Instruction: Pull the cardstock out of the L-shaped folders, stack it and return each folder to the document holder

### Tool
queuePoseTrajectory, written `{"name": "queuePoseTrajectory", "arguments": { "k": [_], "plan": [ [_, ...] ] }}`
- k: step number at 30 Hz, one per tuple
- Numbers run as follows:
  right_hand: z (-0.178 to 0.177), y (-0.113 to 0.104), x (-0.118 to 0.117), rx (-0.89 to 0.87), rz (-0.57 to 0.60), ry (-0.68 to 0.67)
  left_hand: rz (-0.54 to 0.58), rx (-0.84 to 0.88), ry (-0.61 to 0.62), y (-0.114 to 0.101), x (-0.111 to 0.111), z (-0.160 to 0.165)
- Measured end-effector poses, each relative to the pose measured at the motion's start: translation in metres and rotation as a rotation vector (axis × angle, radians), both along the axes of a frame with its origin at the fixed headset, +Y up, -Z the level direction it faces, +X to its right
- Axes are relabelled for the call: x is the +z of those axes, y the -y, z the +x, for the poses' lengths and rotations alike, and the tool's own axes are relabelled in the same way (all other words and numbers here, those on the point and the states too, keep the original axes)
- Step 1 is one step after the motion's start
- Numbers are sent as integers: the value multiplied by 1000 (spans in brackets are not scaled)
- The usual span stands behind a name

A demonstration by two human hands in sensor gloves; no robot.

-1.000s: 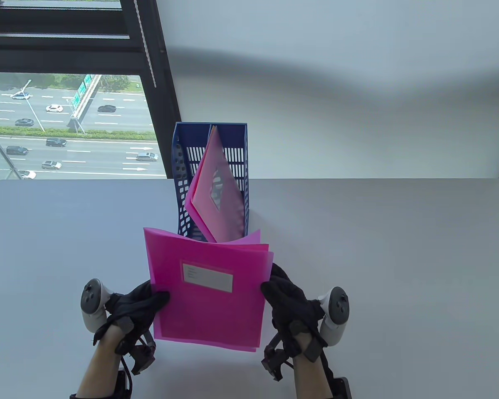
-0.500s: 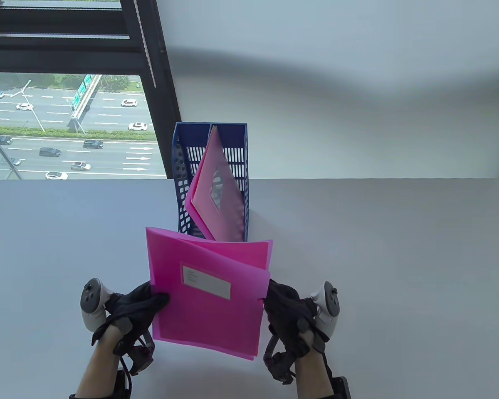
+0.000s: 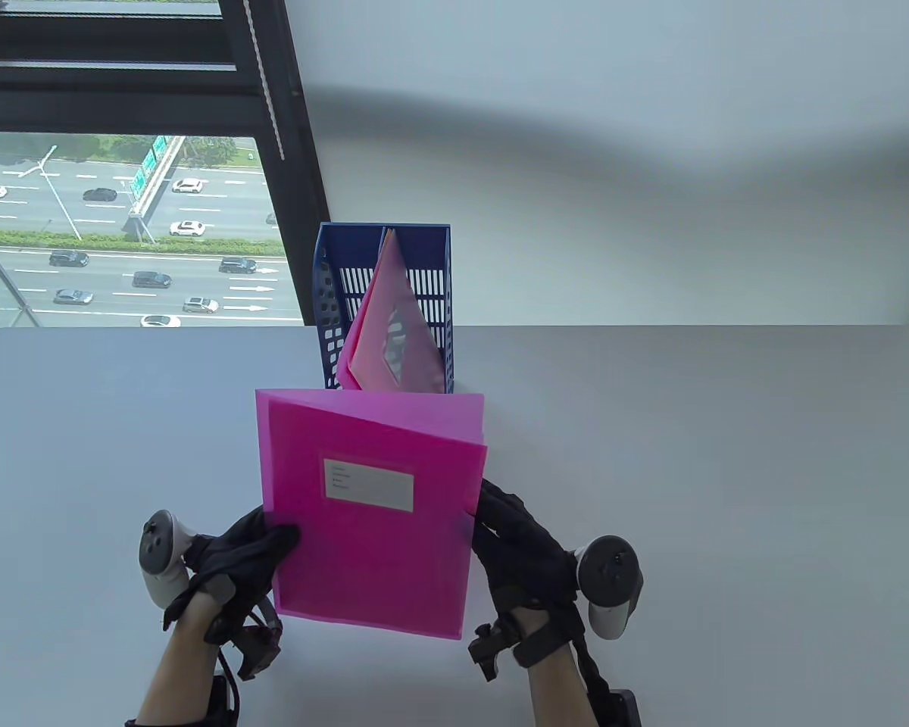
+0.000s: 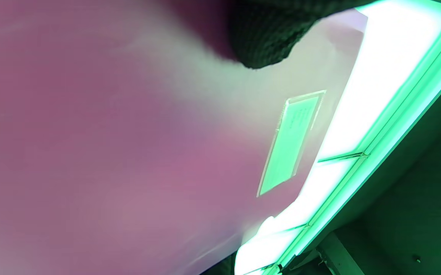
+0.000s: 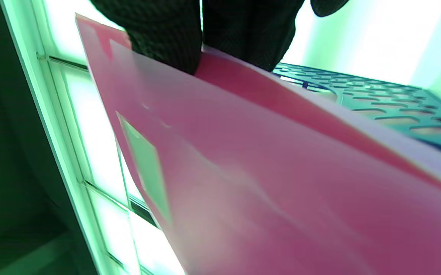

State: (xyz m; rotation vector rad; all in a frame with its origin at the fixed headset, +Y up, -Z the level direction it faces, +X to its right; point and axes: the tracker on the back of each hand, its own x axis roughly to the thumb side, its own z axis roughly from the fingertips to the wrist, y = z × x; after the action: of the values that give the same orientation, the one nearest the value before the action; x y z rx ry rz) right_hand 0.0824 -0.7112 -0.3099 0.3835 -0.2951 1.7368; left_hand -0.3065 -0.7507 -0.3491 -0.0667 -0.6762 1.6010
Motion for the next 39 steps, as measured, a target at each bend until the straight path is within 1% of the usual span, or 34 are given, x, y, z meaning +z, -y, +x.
{"name": "queuePoseTrajectory", "arguments": {
  "k": [1,2,5,10,15,19,23,29,35,39],
  "plan": [
    [-1,0,2,26,16,48,0,-7,-16,0,0,0],
    [-2,-1,3,45,29,69,-1,-6,-21,1,0,0],
    [-4,1,2,70,23,71,-4,-4,-33,1,0,-1],
    [-9,10,-2,103,-22,45,-4,-7,-74,2,1,-3],
    [-12,8,1,200,23,131,0,-32,-93,0,2,-1],
    [-14,8,2,228,37,153,-2,-39,-96,0,3,-1],
    [-12,6,5,265,85,244,7,-45,-92,-1,3,0],
    [-3,7,5,245,90,307,18,-86,-96,-2,4,0],
    [19,7,6,199,118,450,8,-49,-117,-2,3,-7],
    [35,8,7,163,110,542,15,-53,-142,-3,3,-18]
  ]
}}
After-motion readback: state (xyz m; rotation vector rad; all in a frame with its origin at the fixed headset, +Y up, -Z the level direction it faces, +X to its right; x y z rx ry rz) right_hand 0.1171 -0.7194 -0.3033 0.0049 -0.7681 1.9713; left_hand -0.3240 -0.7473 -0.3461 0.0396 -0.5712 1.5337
